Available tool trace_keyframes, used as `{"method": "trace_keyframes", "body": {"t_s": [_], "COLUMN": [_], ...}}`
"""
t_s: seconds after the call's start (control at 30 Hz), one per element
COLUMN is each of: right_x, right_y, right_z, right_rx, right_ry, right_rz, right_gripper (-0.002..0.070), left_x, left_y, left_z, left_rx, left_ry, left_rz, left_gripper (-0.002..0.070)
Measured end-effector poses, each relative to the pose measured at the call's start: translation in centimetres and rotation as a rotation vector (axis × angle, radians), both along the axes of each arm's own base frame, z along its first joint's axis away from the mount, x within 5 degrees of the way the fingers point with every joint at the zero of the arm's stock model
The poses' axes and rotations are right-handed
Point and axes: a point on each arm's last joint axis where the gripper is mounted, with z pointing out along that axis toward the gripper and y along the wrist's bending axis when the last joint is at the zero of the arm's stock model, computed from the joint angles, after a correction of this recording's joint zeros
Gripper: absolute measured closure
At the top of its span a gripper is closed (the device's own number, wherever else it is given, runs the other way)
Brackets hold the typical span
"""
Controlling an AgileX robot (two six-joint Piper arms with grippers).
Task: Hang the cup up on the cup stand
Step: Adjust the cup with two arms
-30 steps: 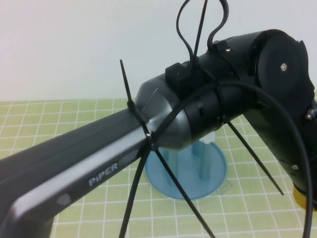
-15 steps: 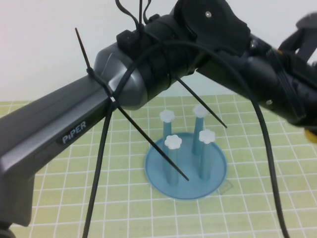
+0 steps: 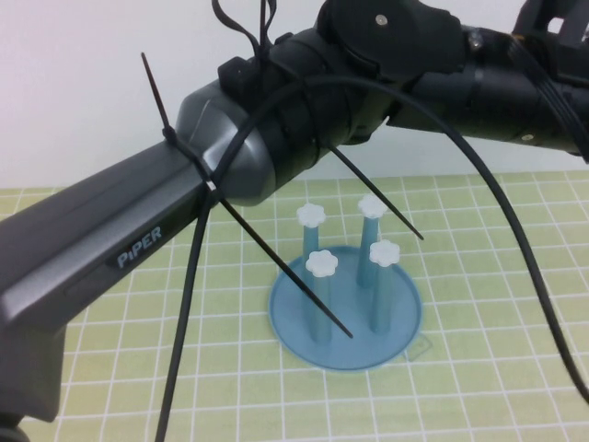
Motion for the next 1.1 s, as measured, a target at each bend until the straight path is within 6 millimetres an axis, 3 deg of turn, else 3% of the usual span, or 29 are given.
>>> {"method": "trace_keyframes", "body": {"t_s": [0.17, 0.4, 0.57, 0.9, 1.0, 1.1], "right_x": [-0.2, -0.3, -0.1, -1.7, -1.8, -1.3], "right_y": [1.0, 1.4, 0.5, -0.2, -0.7, -1.1], "right_z": [0.6, 0.3, 0.3, 7.6, 7.9, 6.6], "right_rx": [0.022, -0.448, -0.541, -0.753, -0.791, -0.933], "right_ry": [-0.068, -0.124, -0.084, -0.293, -0.282, -0.235], "right_rz": [0.108, 0.129, 0.029, -0.129, -0.188, -0.236], "right_gripper": [0.0003, 0.0012, 0.0013, 0.0013, 0.0014, 0.0022], "left_x": [0.0, 0.0, 0.0, 0.5, 0.4, 0.2], "left_y": [0.0, -0.1, -0.1, -0.1, 0.0, -0.1], "left_z": [0.3, 0.6, 0.9, 1.5, 1.7, 1.6], "left_rx": [-0.026, -0.061, -0.097, -0.172, -0.182, -0.176], "left_ry": [-0.044, -0.042, -0.07, -0.091, -0.081, -0.078], "left_rz": [-0.011, -0.002, -0.011, 0.045, 0.039, 0.008], "left_gripper": [0.0662, 0.0662, 0.0662, 0.0662, 0.0662, 0.0662]}}
